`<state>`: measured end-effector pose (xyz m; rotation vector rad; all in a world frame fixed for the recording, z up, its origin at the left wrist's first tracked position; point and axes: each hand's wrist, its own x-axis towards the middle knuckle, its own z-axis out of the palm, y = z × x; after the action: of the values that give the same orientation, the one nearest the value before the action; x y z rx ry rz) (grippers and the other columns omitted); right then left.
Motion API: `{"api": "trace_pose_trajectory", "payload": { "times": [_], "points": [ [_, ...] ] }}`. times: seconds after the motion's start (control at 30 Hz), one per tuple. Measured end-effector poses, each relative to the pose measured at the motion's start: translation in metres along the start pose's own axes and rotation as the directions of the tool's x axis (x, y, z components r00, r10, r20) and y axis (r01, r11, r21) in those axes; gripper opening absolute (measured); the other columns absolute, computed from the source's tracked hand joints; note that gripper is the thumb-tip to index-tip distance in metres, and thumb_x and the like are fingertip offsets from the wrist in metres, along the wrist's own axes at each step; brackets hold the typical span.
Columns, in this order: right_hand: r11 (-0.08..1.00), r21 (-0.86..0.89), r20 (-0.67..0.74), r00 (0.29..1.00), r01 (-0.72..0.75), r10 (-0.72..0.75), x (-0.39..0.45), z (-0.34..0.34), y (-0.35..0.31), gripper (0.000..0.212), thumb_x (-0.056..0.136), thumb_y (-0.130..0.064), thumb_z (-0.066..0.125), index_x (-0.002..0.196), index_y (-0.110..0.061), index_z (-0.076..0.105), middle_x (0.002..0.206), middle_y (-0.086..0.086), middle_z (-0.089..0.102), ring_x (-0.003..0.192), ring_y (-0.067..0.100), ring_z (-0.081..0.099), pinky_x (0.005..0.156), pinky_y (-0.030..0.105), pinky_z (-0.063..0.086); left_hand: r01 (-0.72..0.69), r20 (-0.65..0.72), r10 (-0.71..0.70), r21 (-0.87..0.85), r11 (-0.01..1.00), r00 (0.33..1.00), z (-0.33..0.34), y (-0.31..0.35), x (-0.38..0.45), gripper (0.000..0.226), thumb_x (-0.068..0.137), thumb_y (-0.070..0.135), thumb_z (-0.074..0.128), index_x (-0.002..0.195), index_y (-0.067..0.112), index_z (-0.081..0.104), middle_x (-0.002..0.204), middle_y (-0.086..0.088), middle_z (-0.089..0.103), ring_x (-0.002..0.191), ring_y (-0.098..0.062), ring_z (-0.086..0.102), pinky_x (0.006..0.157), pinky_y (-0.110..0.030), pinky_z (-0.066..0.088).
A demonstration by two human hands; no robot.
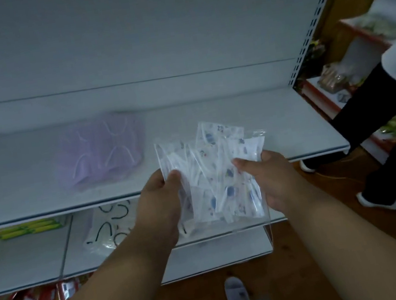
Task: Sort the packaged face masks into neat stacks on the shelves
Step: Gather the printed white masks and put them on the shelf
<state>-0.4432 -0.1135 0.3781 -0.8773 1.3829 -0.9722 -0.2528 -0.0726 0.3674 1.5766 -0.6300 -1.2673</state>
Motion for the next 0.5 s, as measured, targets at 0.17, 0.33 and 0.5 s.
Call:
{"api": "trace_pose_trajectory", "payload": {
  "times": [0.17, 0.33, 0.5],
  "points": [
    [0.995, -0.103, -0.047, 0.999, -0.006, 0.001, 0.058, -0.039, -0.039, 0.006, 0.090, -0.007, 0.068, 0.091, -0.013, 0.071, 0.091, 0.011, 0.075, 0.079, 0.026, 0.074, 0.066, 0.041, 0.061, -0.064, 0.050, 0.060, 0.085, 0.994, 0.997, 0.063, 0.023, 0.041, 0.011, 0.090, 0.026, 0.062, 0.094, 0.029, 0.073, 0.097, 0.001, 0.076, 0.094, -0.026, 0.072, 0.091, -0.053, 0.056],
    [0.973, -0.219, -0.041, 0.996, 0.071, -0.082, 0.127, -0.060, -0.072, 0.009, 0.087, -0.005, 0.070, 0.092, -0.012, 0.072, 0.095, 0.014, 0.074, 0.084, 0.030, 0.073, 0.076, 0.049, 0.060, -0.170, -0.018, 0.180, 0.248, 0.954, 0.983, 0.111, 0.055, 0.095, 0.009, 0.093, 0.017, 0.061, 0.094, 0.024, 0.067, 0.094, 0.000, 0.071, 0.084, -0.020, 0.067, 0.079, -0.032, 0.055],
    [0.827, -0.550, -0.082, 0.977, 0.120, -0.196, 0.179, -0.074, -0.086, 0.019, 0.080, -0.017, 0.079, 0.074, -0.024, 0.062, 0.080, -0.001, 0.068, 0.072, 0.017, 0.066, 0.072, 0.032, 0.057, -0.212, 0.020, 0.234, 0.504, 0.837, 0.972, 0.146, 0.073, 0.132, 0.009, 0.092, 0.022, 0.060, 0.098, 0.018, 0.065, 0.086, 0.001, 0.067, 0.075, -0.022, 0.063, 0.070, -0.032, 0.054]
  ]
}}
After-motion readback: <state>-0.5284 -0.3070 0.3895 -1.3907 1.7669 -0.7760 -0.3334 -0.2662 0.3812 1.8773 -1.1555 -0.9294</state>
